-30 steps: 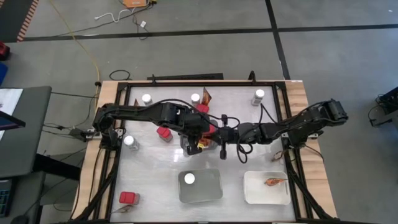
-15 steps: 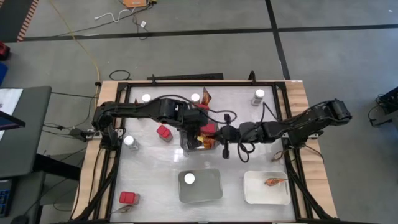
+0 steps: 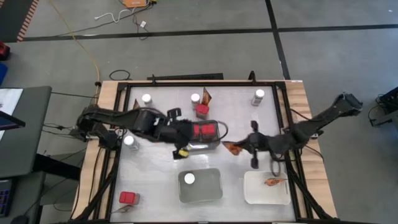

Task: Sort spices by type
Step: Put the orange seasoning pack into the white bin

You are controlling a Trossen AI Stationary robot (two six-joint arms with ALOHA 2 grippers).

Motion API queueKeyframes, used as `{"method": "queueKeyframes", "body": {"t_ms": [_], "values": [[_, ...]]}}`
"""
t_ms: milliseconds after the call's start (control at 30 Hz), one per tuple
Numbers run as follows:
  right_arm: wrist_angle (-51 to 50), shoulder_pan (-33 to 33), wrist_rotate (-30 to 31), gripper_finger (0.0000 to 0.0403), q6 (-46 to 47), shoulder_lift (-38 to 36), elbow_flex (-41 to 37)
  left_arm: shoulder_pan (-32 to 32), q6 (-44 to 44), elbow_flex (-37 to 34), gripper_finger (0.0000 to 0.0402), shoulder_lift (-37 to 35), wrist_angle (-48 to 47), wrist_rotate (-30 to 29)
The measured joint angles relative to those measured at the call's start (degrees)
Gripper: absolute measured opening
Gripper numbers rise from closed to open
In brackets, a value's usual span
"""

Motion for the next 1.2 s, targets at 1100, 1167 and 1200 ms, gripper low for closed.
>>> {"method": "queueKeyframes", "body": {"t_ms": [1100,1167,1200], "values": [[-18.47,50.65,42.92,0.0016,61.61,20.72,-0.07,-5.17,-13.72,-58.91,0.0126,-33.06,50.22,-0.07],[-18.44,51.35,44.05,0.0015,64.63,22.91,-0.04,-5.18,-14.32,-58.90,0.0126,-33.09,50.35,-0.09],[-18.31,51.56,44.01,0.0015,65.77,23.89,-0.04,-5.21,-14.64,-58.92,0.0126,-33.09,50.34,-0.07]]}}
